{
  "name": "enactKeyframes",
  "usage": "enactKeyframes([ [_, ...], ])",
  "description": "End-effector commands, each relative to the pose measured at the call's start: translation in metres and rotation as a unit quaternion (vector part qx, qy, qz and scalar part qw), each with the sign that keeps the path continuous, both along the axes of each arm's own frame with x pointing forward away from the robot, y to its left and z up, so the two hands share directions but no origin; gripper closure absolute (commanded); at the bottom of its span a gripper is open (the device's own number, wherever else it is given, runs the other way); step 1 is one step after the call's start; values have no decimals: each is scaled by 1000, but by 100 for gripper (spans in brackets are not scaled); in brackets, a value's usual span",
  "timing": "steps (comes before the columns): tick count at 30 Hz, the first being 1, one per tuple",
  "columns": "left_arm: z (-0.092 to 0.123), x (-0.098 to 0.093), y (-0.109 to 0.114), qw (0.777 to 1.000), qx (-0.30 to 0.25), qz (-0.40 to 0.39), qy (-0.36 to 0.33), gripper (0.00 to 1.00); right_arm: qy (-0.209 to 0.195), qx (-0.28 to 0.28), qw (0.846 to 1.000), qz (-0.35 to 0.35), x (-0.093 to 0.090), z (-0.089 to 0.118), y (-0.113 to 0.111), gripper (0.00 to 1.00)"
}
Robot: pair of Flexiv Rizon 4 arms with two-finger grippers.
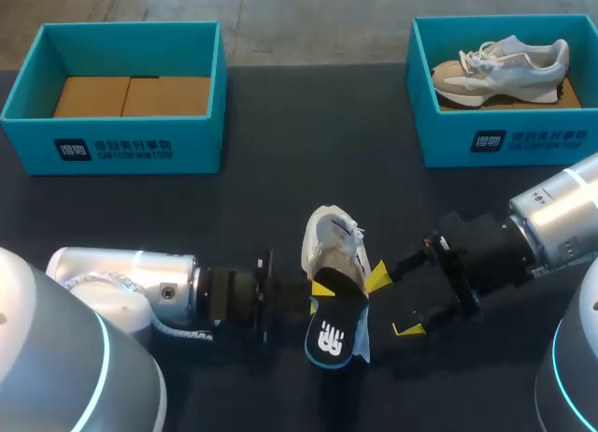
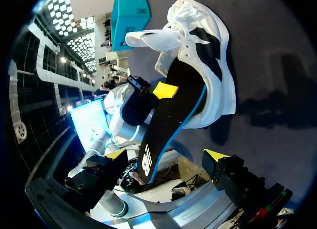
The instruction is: Take the shoe out of the shoebox, open the shoe tongue, remove and reinsert the insole, then place the shoe into the shoebox
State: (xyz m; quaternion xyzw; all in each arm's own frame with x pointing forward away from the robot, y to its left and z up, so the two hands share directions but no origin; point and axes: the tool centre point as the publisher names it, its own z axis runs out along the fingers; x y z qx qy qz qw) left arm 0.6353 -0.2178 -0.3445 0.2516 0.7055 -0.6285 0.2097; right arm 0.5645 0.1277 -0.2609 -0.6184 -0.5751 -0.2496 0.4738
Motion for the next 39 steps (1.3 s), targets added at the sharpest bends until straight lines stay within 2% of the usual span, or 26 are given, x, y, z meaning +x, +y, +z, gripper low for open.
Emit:
enactKeyframes([
  [1, -5, 2, -4, 1000, 7, 6, -6, 100, 0, 0, 1000, -1, -1, 0, 1, 0],
  [12, -10, 9, -1, 1000, 12, 19, -8, 100, 0, 0, 1000, -1, -1, 0, 1, 0],
  [23, -6, 5, -2, 1000, 11, 6, -6, 100, 0, 0, 1000, -1, -1, 0, 1, 0],
  [25, -5, 4, -3, 1000, 11, 5, -7, 83, 0, 0, 1000, -1, -1, 0, 1, 0],
  [28, -3, 4, -3, 1000, 12, 4, -9, 80, 0, 0, 1000, -1, -1, 0, 1, 0],
  [31, -1, 1, -4, 1000, 12, 2, -10, 68, 0, 0, 1000, -1, -1, 0, 1, 0],
  [39, 4, -4, -5, 1000, 16, 3, -14, 66, 0, 0, 1000, -1, -1, 0, 1, 0],
])
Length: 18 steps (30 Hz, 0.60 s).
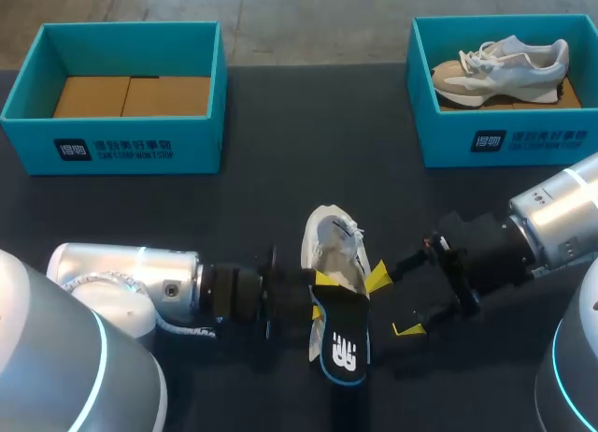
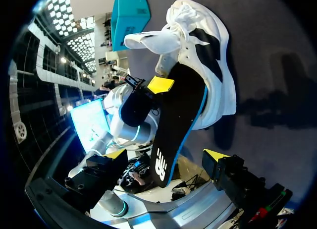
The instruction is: Take the shoe out of the shoebox, open the shoe tongue, remove and reinsert the insole, then place the shoe into the shoebox
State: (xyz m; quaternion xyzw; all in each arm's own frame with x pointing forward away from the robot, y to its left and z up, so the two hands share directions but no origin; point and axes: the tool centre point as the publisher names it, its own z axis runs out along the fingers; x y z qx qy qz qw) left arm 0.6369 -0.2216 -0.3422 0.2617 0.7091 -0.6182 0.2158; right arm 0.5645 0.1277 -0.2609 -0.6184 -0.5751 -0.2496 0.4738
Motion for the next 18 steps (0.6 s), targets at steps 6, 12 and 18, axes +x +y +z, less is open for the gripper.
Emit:
enactKeyframes([
  [6, 9, -12, -4, 1000, 21, 1, -15, 67, 0, 0, 1000, -1, -1, 0, 1, 0],
  [12, 12, -18, -4, 999, 37, -3, -29, 66, 0, 0, 1000, -1, -1, 0, 1, 0],
  [18, 13, -22, -5, 998, 52, -4, -39, 66, 0, 0, 1000, -1, -1, 0, 1, 0],
])
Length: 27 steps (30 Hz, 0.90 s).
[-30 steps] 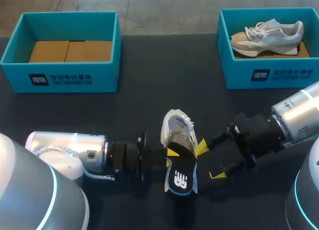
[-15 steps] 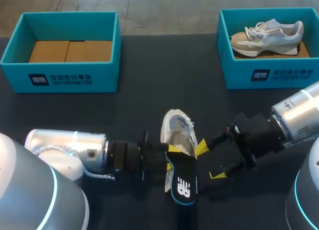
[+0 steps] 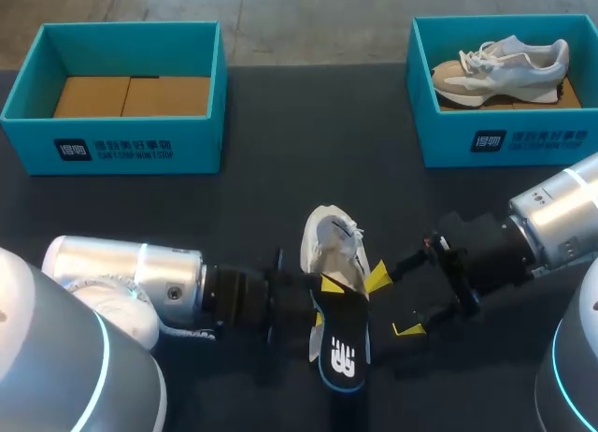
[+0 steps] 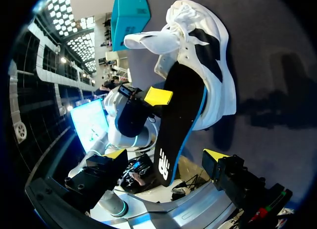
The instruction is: Take the shoe out of the shoebox, open the shoe tongue, remove and reinsert the insole, then place the shoe into the shoebox
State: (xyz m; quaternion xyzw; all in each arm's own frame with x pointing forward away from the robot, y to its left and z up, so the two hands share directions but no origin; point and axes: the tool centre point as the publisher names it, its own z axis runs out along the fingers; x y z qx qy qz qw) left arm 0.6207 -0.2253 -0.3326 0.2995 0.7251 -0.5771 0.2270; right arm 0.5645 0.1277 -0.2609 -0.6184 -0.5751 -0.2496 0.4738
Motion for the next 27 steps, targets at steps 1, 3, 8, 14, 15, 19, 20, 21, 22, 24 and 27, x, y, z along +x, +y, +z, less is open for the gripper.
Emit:
enactKeyframes([
  [1, 4, -7, -1, 1000, 10, 4, -2, 66, -1, 0, 1000, -1, -1, 0, 1, 0],
  [3, 5, -8, -3, 1000, 13, 5, -5, 67, -1, 0, 1000, -1, -1, 0, 1, 0],
  [8, 6, -9, -7, 1000, 23, 11, -12, 70, -1, 0, 1000, -1, -1, 0, 1, 0],
  [14, 6, -7, -11, 999, 33, 11, -12, 82, -1, 0, 1000, -1, -1, 0, 1, 0],
  [15, 6, -7, -11, 999, 34, 11, -11, 82, -1, 0, 1000, -1, -1, 0, 1, 0],
  [19, 3, -8, -11, 999, 41, 6, -6, 83, -1, 0, 1000, -1, -1, 0, 1, 0],
  [20, 2, -9, -11, 999, 43, 5, -5, 85, -1, 0, 1000, -1, -1, 0, 1, 0],
  [21, 1, -9, -10, 999, 45, 4, -5, 87, -1, 0, 1000, -1, -1, 0, 1, 0],
  [22, 0, -9, -10, 999, 46, 5, -4, 92, -1, 0, 1000, -1, -1, 0, 1, 0],
  [24, -1, -9, -9, 999, 47, 8, -3, 100, -1, 0, 1000, -1, -1, 0, 1, 0],
  [27, -3, -6, -6, 999, 35, 23, 3, 100, -1, 0, 1000, -1, -1, 0, 1, 0],
])
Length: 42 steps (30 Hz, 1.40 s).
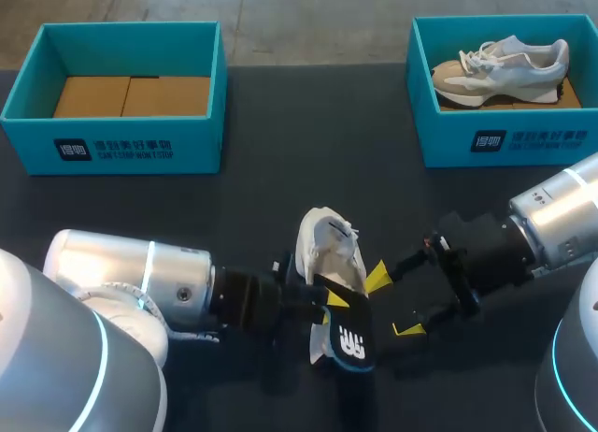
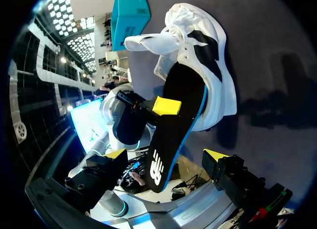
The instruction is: Take the shoe out of the shoebox, open the shoe tongue, remove and reinsert the insole, then place the shoe into the shoebox
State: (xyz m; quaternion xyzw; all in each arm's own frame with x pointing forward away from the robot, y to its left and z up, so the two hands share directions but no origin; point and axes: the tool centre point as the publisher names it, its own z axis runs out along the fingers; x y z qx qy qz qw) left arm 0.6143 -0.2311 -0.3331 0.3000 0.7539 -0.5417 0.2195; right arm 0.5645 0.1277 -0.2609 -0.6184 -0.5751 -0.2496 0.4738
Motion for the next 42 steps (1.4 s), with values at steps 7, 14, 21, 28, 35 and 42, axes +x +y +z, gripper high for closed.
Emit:
enactKeyframes([
  [7, -6, 7, 8, 997, -56, 35, 46, 100, -1, 0, 1000, -1, -1, 0, 1, 0],
  [14, -9, 11, 9, 995, -65, 41, 55, 100, -1, 0, 1000, -1, -1, 0, 1, 0],
  [21, -9, 19, 7, 996, -60, 43, 47, 100, -1, 0, 1000, -1, -1, 0, 1, 0],
  [28, -14, 29, 4, 997, -41, 51, 40, 100, -1, 0, 1000, -1, -1, 0, 1, 0],
  [35, -20, 35, 1, 998, -24, 53, 38, 100, -1, 0, 1000, -1, -1, 0, 1, 0],
  [42, -20, 35, 1, 998, -21, 51, 37, 100, -1, 0, 1000, -1, -1, 0, 1, 0],
])
